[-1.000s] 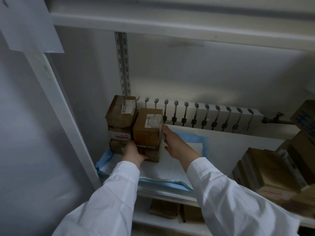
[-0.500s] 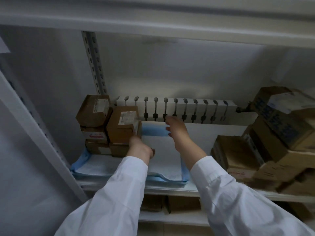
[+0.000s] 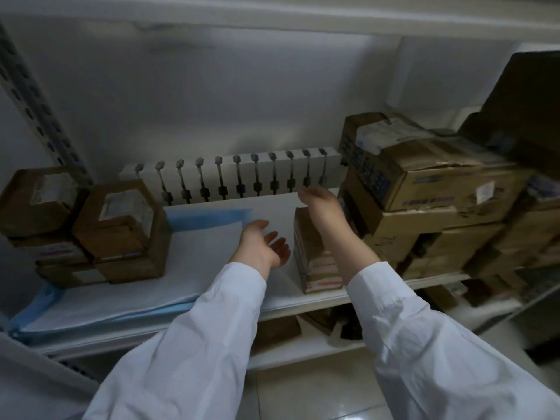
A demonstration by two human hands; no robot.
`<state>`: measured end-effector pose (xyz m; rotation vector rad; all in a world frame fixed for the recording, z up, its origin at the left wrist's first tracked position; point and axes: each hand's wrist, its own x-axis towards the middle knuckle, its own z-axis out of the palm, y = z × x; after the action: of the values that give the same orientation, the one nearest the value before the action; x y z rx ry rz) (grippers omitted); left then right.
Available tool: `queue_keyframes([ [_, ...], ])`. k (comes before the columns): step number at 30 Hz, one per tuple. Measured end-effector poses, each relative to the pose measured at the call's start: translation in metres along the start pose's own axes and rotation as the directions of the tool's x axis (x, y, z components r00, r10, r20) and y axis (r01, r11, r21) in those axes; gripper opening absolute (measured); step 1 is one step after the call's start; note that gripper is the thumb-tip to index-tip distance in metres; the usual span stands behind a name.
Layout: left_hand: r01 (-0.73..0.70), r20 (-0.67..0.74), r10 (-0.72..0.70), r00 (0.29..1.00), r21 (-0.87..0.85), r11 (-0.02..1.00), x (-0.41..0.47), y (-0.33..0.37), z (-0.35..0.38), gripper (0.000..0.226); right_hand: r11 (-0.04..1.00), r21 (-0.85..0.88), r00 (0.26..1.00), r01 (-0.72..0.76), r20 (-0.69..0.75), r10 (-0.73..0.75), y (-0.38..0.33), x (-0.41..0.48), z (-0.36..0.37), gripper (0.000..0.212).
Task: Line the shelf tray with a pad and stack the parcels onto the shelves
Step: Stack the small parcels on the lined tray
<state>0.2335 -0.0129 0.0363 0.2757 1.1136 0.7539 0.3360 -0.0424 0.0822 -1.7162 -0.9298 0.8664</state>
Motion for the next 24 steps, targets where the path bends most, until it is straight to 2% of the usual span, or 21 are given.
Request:
queue_keyframes([
  [4, 0.015, -0.025, -0.013, 1.000, 0.105, 0.994, 0.004, -0.014, 0.015, 0.047, 0.984, -0.178, 1.000, -0.025, -0.007, 0.024, 0.011, 0.006, -0.015, 0.043],
  [10, 0.091, -0.029, -0.086, 0.996, 0.272, 0.958, 0.013, -0.036, 0.026, 0.071, 0.964, -0.265, 0.994, -0.033, 0.088, 0.059, 0.021, 0.010, -0.030, 0.052],
  [12, 0.088, 0.009, -0.095, 0.995, 0.312, 0.946, 0.016, -0.038, 0.024, 0.071, 0.968, -0.246, 0.991, -0.038, 0.113, 0.067, 0.021, 0.012, -0.031, 0.052],
  [15, 0.042, 0.054, -0.064, 0.996, 0.350, 0.936, 0.015, -0.039, 0.025, 0.058, 0.983, -0.181, 0.987, -0.040, 0.143, 0.066, 0.020, 0.017, -0.034, 0.050],
  [20, 0.007, 0.034, -0.015, 0.999, 0.221, 0.975, 0.013, -0.029, 0.018, 0.052, 0.995, -0.095, 0.990, -0.038, 0.132, 0.051, 0.017, 0.021, -0.035, 0.049],
  [24, -0.050, -0.009, 0.051, 0.999, 0.084, 0.995, 0.015, -0.015, -0.002, 0.058, 0.972, -0.085, 0.965, -0.219, 0.129, 0.228, 0.024, 0.027, -0.029, 0.049],
])
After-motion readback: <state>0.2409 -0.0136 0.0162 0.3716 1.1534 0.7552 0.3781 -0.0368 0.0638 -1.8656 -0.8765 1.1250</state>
